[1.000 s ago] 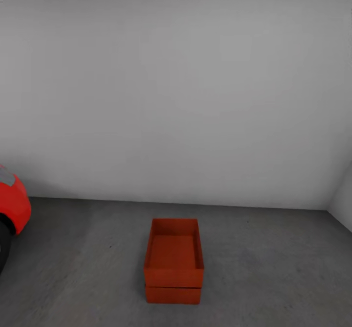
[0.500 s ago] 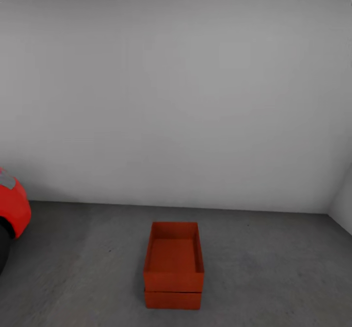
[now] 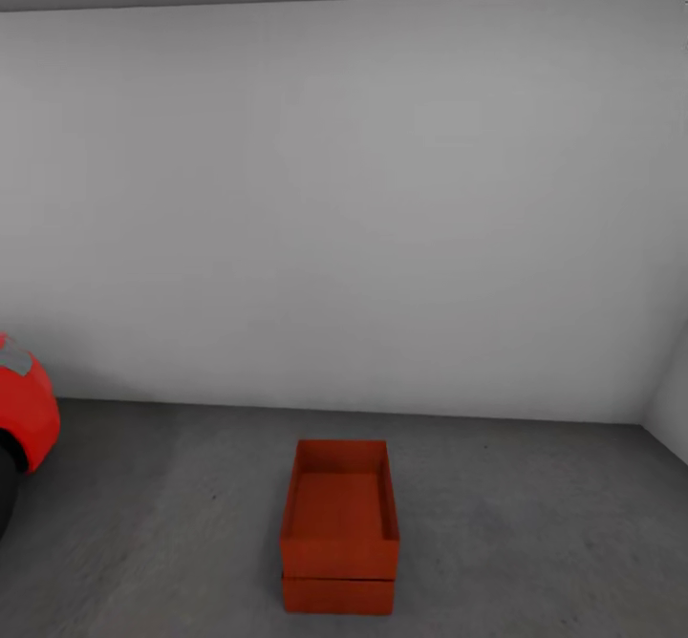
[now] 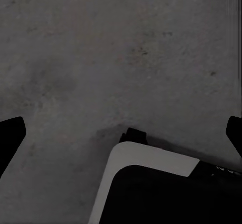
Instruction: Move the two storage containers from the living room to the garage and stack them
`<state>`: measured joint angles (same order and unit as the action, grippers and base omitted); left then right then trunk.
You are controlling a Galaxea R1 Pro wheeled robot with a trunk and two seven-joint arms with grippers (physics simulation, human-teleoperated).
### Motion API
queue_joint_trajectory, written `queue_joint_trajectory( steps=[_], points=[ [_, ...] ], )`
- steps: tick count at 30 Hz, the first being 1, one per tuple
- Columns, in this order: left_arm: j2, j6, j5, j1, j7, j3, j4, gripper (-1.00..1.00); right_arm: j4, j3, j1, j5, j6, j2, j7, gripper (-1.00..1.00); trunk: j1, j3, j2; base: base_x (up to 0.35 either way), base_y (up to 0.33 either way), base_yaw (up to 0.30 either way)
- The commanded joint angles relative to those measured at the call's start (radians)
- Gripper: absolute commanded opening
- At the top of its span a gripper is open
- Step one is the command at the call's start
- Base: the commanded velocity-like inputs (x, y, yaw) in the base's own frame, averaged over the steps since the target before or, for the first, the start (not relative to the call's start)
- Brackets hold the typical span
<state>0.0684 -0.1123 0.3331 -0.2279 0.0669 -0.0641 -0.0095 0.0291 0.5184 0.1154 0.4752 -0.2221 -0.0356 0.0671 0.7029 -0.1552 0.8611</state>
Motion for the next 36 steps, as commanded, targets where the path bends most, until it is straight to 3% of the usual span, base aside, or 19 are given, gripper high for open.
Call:
queue_joint_trajectory(
  steps=[1, 8, 16, 36],
  points=[
    [-0.001, -0.002, 0.006, -0.001, 0.001, -0.007, 0.001, 1.00, 0.003, 0.008, 0.001, 0.007, -0.004, 0.000, 0.000, 1.00, 0.000, 0.000, 0.001, 0.000, 0.000, 0.000],
    [-0.050, 0.004, 0.009, 0.018, -0.107, -0.009, 0.009, 1.00, 0.003, 0.010, 0.001, 0.007, -0.003, -0.001, 0.000, 1.00, 0.000, 0.012, 0.001, 0.000, 0.000, 0.000],
    [-0.071, -0.004, 0.011, 0.031, -0.116, -0.010, 0.010, 1.00, 0.003, 0.011, 0.001, 0.007, -0.007, 0.000, -0.001, 1.00, 0.000, 0.024, 0.001, 0.000, 0.000, 0.000],
    [-0.062, -0.006, 0.002, 0.032, -0.116, -0.013, 0.001, 1.00, 0.003, 0.015, 0.001, -0.004, 0.002, 0.003, -0.001, 1.00, 0.000, 0.028, 0.001, 0.000, 0.000, 0.000]
  ],
)
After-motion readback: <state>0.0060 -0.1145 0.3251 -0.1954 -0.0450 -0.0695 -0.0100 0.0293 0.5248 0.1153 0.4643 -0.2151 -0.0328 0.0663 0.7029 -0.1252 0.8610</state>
